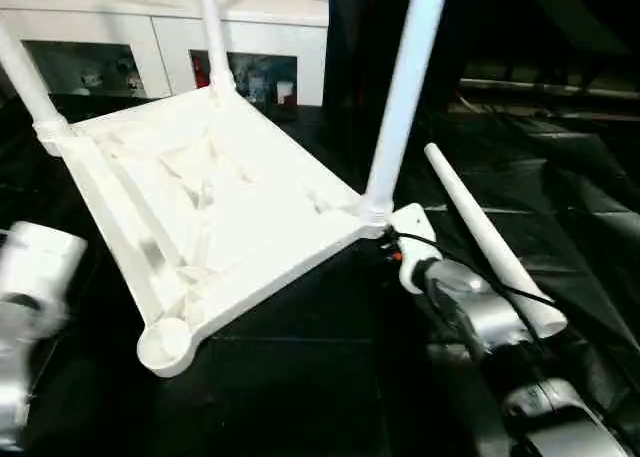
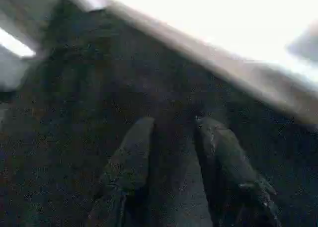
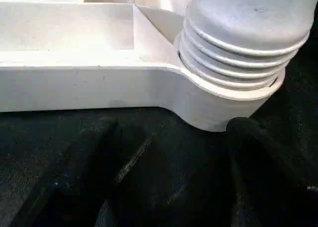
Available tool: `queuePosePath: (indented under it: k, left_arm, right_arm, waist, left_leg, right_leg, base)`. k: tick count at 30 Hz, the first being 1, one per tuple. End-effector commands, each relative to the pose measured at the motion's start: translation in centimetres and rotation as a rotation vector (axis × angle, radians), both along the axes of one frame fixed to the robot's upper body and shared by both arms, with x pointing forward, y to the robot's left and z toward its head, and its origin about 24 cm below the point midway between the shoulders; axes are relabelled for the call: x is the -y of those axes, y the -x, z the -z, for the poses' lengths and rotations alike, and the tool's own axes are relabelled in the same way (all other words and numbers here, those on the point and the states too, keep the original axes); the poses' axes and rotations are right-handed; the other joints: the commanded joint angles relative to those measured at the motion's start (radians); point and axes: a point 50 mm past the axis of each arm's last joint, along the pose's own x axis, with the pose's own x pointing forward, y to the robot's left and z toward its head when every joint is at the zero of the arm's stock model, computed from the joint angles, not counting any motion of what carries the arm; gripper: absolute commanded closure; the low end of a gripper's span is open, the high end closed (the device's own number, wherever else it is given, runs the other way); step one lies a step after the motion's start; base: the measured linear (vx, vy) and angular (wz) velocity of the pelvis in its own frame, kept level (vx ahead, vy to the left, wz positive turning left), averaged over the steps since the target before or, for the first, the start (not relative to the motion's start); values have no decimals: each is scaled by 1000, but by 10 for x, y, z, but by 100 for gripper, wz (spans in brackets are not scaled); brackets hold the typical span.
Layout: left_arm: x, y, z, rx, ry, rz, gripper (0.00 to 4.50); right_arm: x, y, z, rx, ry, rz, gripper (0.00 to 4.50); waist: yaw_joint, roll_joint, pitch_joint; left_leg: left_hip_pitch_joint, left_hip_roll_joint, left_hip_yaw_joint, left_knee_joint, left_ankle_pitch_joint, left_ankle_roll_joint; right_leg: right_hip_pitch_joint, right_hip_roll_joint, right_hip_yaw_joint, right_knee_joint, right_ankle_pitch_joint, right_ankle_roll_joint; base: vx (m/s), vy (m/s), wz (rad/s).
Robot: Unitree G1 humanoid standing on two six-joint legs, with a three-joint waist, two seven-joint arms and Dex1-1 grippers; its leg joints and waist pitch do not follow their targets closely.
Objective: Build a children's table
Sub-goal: Rotate table base
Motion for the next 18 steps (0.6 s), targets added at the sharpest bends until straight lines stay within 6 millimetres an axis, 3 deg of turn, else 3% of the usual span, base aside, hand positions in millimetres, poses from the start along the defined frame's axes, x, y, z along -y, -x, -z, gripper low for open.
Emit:
queuePosePath:
  k: [1, 2, 4, 5, 6, 9, 11, 14, 16, 18]
  left_arm:
    - [20, -2, 11, -59, 72, 115, 302]
    - [32, -2, 17, -99, 121, 181, 302]
    - [36, -2, 18, -110, 140, 200, 302]
    - [42, -1, 21, -142, 163, 233, 302]
    - [49, 1, 25, -183, 180, 282, 302]
    - [65, 4, 31, -250, 221, 374, 302]
    - [71, 2, 31, -258, 239, 401, 302]
    - [89, -7, 29, -212, 256, 500, 302]
    - [100, -14, 29, -181, 271, 535, 302]
    - [113, -19, 29, -155, 296, 565, 302]
  right_arm:
    - [-7, -2, -2, 14, 7, -27, 75]
    - [-7, -2, -2, 16, 6, -29, 75]
    - [-8, -3, -2, 19, 7, -30, 75]
    - [-8, -3, -3, 22, 4, -30, 75]
    - [-6, -3, -4, 30, 3, -33, 75]
    - [-2, -2, -8, 47, -2, -44, 75]
    - [2, -1, -9, 63, 4, -54, 75]
    - [13, 5, -20, 103, -6, -59, 75]
    - [22, 8, -29, 119, -19, -37, 75]
    - [32, 10, -37, 137, -15, -1, 75]
  waist:
    - [3, 22, -53]
    - [2, 21, -53]
    - [2, 23, -53]
    - [6, 37, -54]
    - [4, 31, -53]
    - [8, 32, -53]
    - [12, 38, -54]
    - [22, 39, -54]
    - [22, 38, -55]
    - [26, 35, -58]
  left_leg:
    - [26, 52, -26, -95, -417, -47]
    - [23, 52, -26, -95, -420, -50]
    - [27, 52, -26, -94, -430, -51]
    - [31, 52, -26, -92, -432, -53]
    - [32, 52, -23, -93, -434, -51]
    - [31, 52, -24, -94, -434, -50]
    - [29, 51, -23, -93, -408, -45]
    - [42, 51, -16, -90, -395, -41]
    - [36, 51, -17, -92, -376, -39]
    - [36, 50, -15, -90, -361, -37]
  right_leg:
    - [25, -66, 56, -76, -350, -169]
    - [27, -66, 56, -75, -348, -166]
    - [25, -65, 57, -77, -348, -169]
    - [23, -67, 58, -76, -345, -172]
    - [22, -63, 58, -80, -341, -172]
    - [26, -60, 57, -76, -339, -167]
    - [28, -59, 59, -73, -327, -168]
    - [21, -53, 63, -80, -317, -154]
    - [28, -52, 65, -75, -301, -153]
    - [26, -51, 70, -73, -300, -147]
  base:
    - [0, 0, 0]
    - [0, 0, 0]
    - [0, 0, 0]
    - [0, 0, 0]
    - [0, 0, 0]
    - [0, 0, 0]
    - [0, 0, 0]
    - [0, 0, 0]
    - [0, 0, 0]
    - [0, 0, 0]
